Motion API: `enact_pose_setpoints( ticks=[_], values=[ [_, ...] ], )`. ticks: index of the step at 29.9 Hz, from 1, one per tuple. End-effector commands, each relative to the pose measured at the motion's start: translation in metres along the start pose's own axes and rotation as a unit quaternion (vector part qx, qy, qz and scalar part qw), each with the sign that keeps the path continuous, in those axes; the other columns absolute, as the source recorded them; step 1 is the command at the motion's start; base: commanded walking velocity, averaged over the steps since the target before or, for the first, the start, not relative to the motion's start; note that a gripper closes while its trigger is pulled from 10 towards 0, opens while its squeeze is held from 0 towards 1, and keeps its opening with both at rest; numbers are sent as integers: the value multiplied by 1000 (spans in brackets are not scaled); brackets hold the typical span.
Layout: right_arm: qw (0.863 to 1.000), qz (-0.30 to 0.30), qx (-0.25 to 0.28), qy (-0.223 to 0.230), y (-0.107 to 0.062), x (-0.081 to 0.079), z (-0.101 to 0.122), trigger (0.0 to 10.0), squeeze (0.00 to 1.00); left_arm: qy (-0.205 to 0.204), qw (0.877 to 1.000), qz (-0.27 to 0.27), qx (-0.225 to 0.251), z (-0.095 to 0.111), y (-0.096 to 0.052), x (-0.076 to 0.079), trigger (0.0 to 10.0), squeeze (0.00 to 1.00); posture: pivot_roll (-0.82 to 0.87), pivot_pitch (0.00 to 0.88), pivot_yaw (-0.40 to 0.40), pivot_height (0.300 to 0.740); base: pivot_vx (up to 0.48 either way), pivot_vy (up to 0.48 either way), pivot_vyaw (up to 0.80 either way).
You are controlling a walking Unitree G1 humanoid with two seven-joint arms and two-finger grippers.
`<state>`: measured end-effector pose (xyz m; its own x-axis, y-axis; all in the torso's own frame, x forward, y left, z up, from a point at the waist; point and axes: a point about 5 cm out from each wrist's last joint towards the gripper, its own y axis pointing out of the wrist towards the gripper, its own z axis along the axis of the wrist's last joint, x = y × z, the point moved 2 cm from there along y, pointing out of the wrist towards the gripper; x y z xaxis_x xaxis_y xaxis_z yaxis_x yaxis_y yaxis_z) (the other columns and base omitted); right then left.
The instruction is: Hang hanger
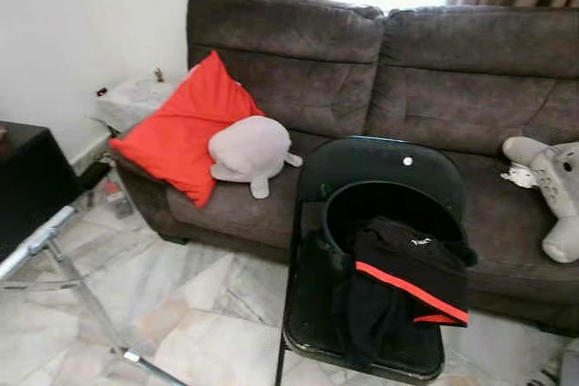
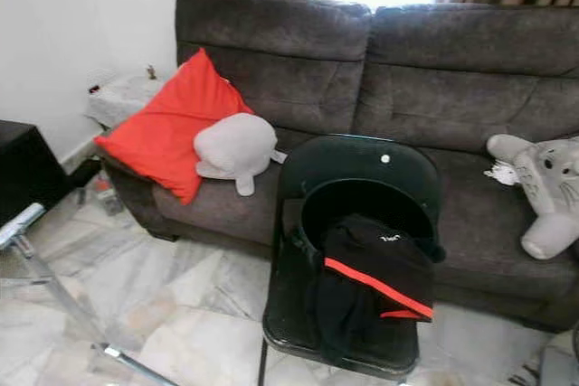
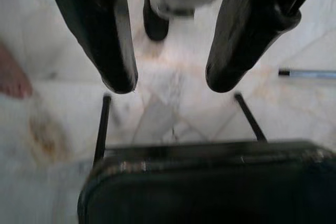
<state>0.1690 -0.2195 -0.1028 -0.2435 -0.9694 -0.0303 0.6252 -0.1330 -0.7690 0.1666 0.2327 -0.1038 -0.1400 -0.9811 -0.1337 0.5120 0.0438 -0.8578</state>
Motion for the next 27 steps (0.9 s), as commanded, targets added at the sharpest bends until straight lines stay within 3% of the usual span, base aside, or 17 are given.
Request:
enact_pose_setpoints(
  ticks=[1, 3, 5, 7, 16, 19, 22, 23, 24, 25, 26, 27],
  values=[
    [999, -13, 34, 13, -1, 2, 6, 10000, 0, 4, 1000, 6, -10, -3, -1, -4, 10000, 0, -48, 0, 39, 740, 0, 0, 0],
    [999, -13, 42, 13, -1, 2, 7, 10000, 0, 4, 1000, 6, -10, -4, -1, -4, 10000, 0, -51, 0, 37, 740, 0, 0, 0],
    [993, -9, 120, 7, 2, -9, 41, 10000, 0, 6, 1000, 6, -9, -5, -1, -4, 10000, 0, -55, 0, 33, 740, 0, 0, 0],
    [986, -10, 167, 0, 0, -13, 59, 10000, 0, 5, 1000, 6, -9, -6, -1, -3, 10000, 0, -59, 0, 31, 740, 0, 0, 0],
    [978, -8, 205, -33, -28, -3, 33, 10000, 0, 9, 1000, -2, -15, -11, -2, -1, 10000, 0, -85, 0, 14, 740, 0, 0, 0],
    [971, -26, 233, -41, -43, 0, 31, 10000, 0, 9, 1000, -3, -17, -12, -2, 0, 10000, 0, -94, 0, 9, 740, 0, 0, 0],
    [968, -41, 245, -45, -47, 4, 32, 10000, 0, 9, 1000, -4, -18, -13, -2, 0, 10000, 0, -95, 0, 9, 740, 0, 0, 0],
    [959, -79, 269, -35, -54, 14, 42, 10000, 102, 12, 1000, -6, -20, -14, -2, 1, 10000, 0, -109, 0, 12, 740, 0, 0, 0],
    [959, -79, 269, -35, -54, 14, 42, 10000, 102, 12, 1000, -6, -20, -14, -2, 1, 10000, 0, -109, 0, 12, 740, 0, 0, 0],
    [954, -95, 282, -29, -58, 20, 48, 10000, 843, 15, 1000, -7, -21, -14, -3, 1, 10000, 0, -109, 0, 12, 740, 0, 0, 0],
    [953, -106, 282, -36, -57, 25, 53, 10000, 1000, 18, 1000, -10, -22, -14, -3, 1, 10000, 0, -110, 0, 11, 740, 0, 0, 0],
    [953, -108, 281, -38, -56, 26, 54, 10000, 1000, 19, 1000, -11, -22, -14, -3, 1, 10000, 0, -110, 0, 11, 740, 0, 0, 0]
  ],
)
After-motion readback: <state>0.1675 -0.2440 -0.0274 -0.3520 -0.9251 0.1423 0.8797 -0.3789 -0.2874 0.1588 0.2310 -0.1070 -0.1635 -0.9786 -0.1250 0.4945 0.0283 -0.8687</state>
